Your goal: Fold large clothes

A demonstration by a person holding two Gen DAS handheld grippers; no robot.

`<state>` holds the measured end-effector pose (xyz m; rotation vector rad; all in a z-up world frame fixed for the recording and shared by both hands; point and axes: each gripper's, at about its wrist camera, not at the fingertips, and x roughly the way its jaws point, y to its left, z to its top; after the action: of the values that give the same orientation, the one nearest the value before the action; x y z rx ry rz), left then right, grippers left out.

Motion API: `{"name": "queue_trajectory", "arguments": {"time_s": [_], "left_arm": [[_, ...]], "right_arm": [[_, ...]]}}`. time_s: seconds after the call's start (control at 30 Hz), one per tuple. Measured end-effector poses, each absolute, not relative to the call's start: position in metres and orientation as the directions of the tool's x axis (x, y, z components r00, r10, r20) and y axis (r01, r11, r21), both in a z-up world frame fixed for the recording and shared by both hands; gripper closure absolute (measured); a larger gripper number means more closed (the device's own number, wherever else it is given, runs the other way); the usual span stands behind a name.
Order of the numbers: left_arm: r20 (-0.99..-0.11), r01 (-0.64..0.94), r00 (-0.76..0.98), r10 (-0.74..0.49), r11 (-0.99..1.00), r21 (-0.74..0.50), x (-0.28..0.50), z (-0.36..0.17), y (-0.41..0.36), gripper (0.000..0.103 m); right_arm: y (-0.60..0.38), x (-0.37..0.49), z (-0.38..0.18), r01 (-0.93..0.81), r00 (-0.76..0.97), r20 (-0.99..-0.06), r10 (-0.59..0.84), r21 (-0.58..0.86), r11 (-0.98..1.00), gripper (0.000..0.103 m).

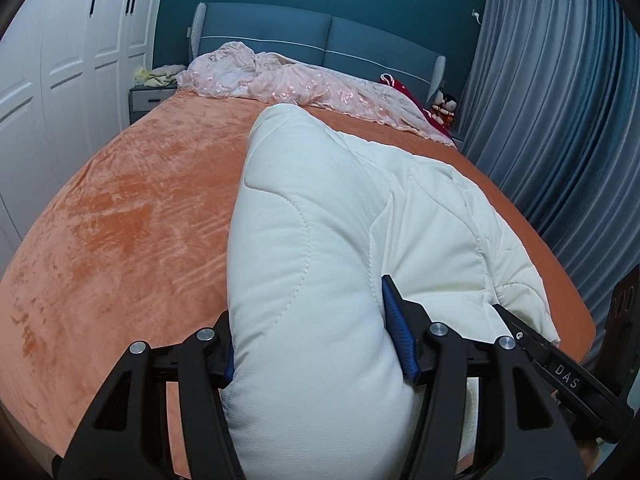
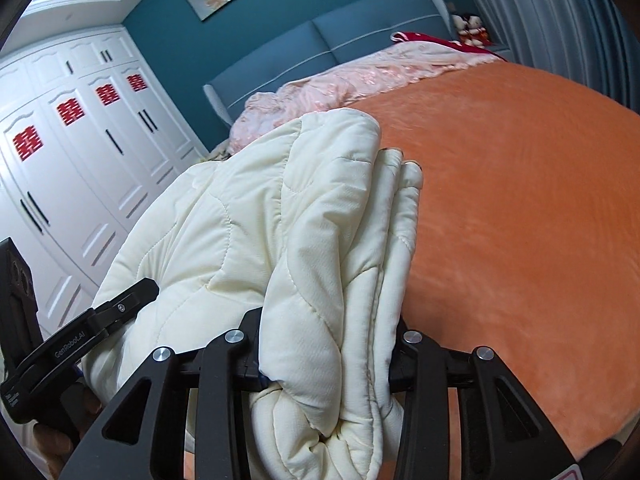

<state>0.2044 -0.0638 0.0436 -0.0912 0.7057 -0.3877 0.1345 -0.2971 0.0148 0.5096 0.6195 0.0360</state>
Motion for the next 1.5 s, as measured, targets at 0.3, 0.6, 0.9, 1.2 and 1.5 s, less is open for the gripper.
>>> {"name": "queue_trajectory", "arguments": {"time_s": [0.3,0.6,0.9,1.2,1.5], "left_arm": [[-0.592,0.282,0.715,-0.371,0.929,-0.241,0.258,0.018,-0.005,0.047],[-0.678,0.257,0.647,-0.349,0.937,-0.237,0.300,-0.053,0.011,0.047],[-0.730,0.251,0.613,-0.302,0.951,-0.182,0.293,-0.099,0.006,0.042],[-0.761,0.217,0.578,-0.293,0.955,-0.203,0.292,-0.098,0.012,0.035],[-0.723,0.244,0.662,-0.199,0.969,-0.044,0.246,-0.025,0.016,0.037]], "right_arm": [[-0.247,0.193,0.000,0.068,0.797,-0.569,0.202,0.418,0.906,0.066],[-0.230,0.222,-0.070,0.134,0.705,-0.684,0.190,0.391,0.911,0.066],[-0.227,0.214,-0.117,0.154,0.662,-0.722,0.203,0.396,0.905,0.062],[-0.237,0.210,-0.108,0.177,0.614,-0.750,0.247,0.436,0.882,0.051],[-0.256,0.163,-0.053,0.184,0.620,-0.764,0.176,0.360,0.915,0.046]]}}
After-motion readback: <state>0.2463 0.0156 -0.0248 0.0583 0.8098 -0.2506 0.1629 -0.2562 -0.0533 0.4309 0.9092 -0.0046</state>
